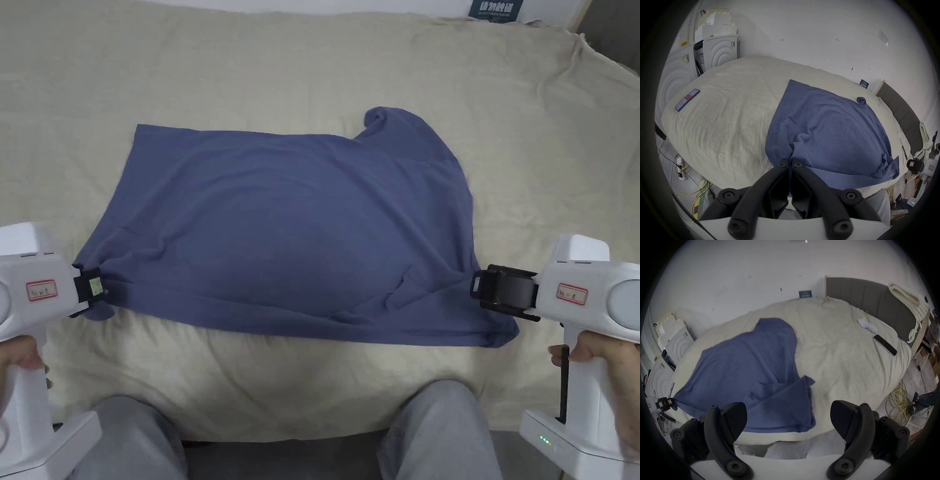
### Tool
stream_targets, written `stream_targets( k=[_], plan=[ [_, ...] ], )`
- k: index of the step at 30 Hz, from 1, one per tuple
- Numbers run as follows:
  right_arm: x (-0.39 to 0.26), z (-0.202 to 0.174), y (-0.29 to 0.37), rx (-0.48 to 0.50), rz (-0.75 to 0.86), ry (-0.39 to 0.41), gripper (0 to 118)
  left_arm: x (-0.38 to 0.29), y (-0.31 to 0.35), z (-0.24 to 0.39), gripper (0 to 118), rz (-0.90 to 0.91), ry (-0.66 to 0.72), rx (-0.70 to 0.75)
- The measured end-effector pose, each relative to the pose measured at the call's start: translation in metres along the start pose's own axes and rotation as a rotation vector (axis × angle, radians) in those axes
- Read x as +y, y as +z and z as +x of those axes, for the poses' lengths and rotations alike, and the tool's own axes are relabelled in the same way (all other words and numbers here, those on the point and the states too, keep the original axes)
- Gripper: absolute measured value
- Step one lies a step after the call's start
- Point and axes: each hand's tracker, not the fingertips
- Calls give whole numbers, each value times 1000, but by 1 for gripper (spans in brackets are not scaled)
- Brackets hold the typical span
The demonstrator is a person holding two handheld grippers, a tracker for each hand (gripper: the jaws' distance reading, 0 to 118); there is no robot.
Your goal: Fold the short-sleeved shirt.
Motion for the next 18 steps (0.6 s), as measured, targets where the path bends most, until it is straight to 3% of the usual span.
stream_targets(
  k=[8, 9, 10, 12, 13, 14, 18],
  plan=[
    [-18, 9, -35, -12, -157, -21, 103, -4, -3, 1, 0, -13, 5, 12],
    [-21, 7, -38, -14, -165, -20, 96, -5, -4, 0, 0, -15, 9, 12],
    [-23, 6, -40, -9, -171, -18, 81, -5, -5, -1, 0, -18, 12, 15],
    [-27, 4, -41, -2, -171, -26, 35, -6, -6, -2, 0, -21, 14, 18],
    [-28, 3, -42, -5, -174, -27, 16, -7, -6, -2, 0, -23, 15, 19],
    [-29, 2, -43, -15, -174, -27, 6, -7, -6, -3, 0, -24, 17, 19],
    [-29, 9, -35, 5, -162, -47, 4, -7, -7, -4, 0, -28, 18, 22]
  ],
)
